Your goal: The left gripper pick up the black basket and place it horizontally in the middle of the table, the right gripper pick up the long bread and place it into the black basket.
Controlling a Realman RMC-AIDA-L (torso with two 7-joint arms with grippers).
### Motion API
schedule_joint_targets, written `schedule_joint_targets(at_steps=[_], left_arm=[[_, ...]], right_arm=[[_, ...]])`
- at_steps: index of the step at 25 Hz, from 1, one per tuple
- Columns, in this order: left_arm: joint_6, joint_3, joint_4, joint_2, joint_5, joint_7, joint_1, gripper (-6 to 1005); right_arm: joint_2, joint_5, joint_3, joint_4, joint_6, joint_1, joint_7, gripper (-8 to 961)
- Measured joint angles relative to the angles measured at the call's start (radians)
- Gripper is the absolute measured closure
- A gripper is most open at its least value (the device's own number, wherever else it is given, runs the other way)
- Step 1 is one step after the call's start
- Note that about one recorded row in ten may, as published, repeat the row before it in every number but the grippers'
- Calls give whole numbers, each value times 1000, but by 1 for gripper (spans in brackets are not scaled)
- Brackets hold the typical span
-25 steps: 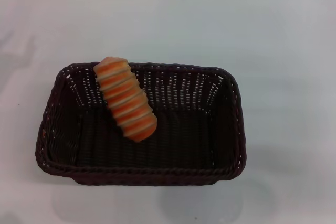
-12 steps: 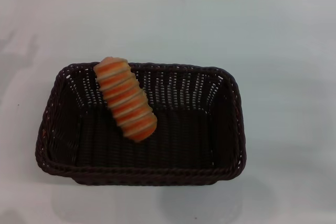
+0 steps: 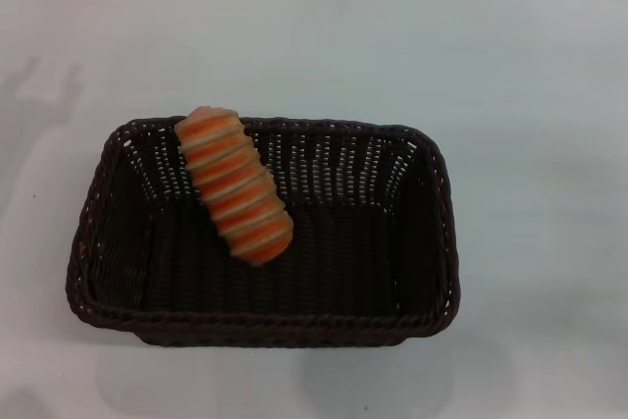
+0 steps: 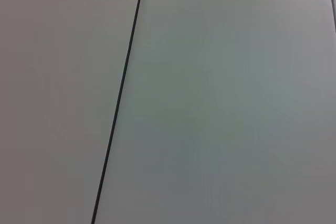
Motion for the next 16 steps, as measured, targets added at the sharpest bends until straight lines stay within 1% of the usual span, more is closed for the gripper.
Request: schedule_joint_targets(at_steps=[3,8,16], left_arm=[[-12,1,14,-1,0,0,-1,412],[-44,-6,28,-2,0,-1,4,412],[-52,-6,32,-2,0,-1,10,412]], right_arm=[[-2,0,4,-14,-14,-10,62,502],[-1,-4,-4,-26,-37,-21,68,502],[-1,-13,-22,-31,-60,-26,70,502]])
